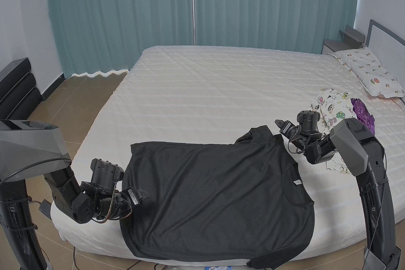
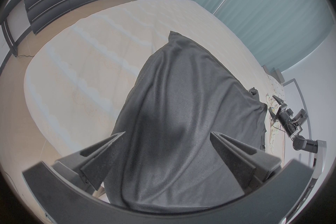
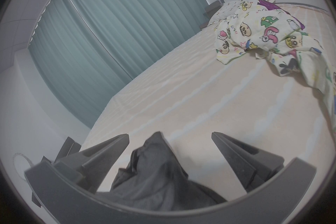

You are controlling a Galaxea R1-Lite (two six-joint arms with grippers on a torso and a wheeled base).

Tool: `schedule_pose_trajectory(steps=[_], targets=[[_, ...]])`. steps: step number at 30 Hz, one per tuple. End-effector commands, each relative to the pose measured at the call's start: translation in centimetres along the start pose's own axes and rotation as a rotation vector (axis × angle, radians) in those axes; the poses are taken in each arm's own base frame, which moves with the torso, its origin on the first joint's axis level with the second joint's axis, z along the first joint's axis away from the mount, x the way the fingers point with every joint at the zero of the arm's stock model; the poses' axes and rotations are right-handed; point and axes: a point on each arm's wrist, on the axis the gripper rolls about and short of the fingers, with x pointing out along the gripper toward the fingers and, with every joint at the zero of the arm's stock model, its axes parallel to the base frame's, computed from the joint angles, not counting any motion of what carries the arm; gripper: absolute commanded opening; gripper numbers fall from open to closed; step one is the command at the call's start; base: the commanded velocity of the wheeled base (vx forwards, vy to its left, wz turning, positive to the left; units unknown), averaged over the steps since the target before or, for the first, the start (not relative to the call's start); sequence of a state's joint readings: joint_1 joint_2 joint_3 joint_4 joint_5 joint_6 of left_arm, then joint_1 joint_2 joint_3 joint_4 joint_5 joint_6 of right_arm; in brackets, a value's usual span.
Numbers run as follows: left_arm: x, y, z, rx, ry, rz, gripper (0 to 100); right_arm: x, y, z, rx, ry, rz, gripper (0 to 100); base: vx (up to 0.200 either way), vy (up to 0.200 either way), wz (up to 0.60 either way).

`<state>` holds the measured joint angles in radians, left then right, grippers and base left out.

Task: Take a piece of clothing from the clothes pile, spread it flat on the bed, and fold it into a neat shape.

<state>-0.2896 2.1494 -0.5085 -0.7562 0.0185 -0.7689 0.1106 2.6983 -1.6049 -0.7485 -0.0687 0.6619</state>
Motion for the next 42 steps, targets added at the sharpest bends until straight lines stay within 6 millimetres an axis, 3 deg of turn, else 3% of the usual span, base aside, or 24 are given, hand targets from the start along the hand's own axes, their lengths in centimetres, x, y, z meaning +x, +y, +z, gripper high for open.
schedule_pose_trajectory(steps=[1, 6, 13, 21, 22, 27, 42], targets=[[-2.0, -0.9, -0.4, 0.026, -0.009, -0.050, 100, -14.6, 0.9, 1.3, -0.011, 0.024, 0.012, 100, -0.200, 0.000, 0.00], [-2.4, -1.1, -0.3, 0.031, -0.014, -0.056, 100, -19.4, -1.4, -1.2, -0.017, 0.055, -0.003, 100, -0.200, 0.000, 0.00], [-2.5, 1.5, -2.9, 0.041, 0.073, 0.019, 100, -22.5, -2.7, -3.2, -0.020, 0.085, 0.001, 100, -0.086, 0.000, 0.00], [-0.2, 3.0, -5.7, 0.086, 0.033, -0.018, 100, -22.7, -3.4, -5.3, 0.093, 0.135, -0.018, 100, 0.000, 0.000, 0.00], [0.4, 3.4, -6.8, 0.125, 0.013, 0.004, 100, -22.7, -3.7, -5.6, 0.103, 0.142, -0.029, 100, 0.000, 0.000, 0.00], [1.3, 4.1, -8.5, 0.225, -0.040, 0.078, 100, -22.8, -3.9, -5.8, 0.120, 0.152, -0.038, 100, 0.000, 0.000, 0.00], [2.4, 3.3, -7.8, 0.284, -0.095, 0.033, 100, -23.1, -3.9, -5.9, 0.127, 0.160, -0.041, 100, 0.000, 0.000, 0.00]])
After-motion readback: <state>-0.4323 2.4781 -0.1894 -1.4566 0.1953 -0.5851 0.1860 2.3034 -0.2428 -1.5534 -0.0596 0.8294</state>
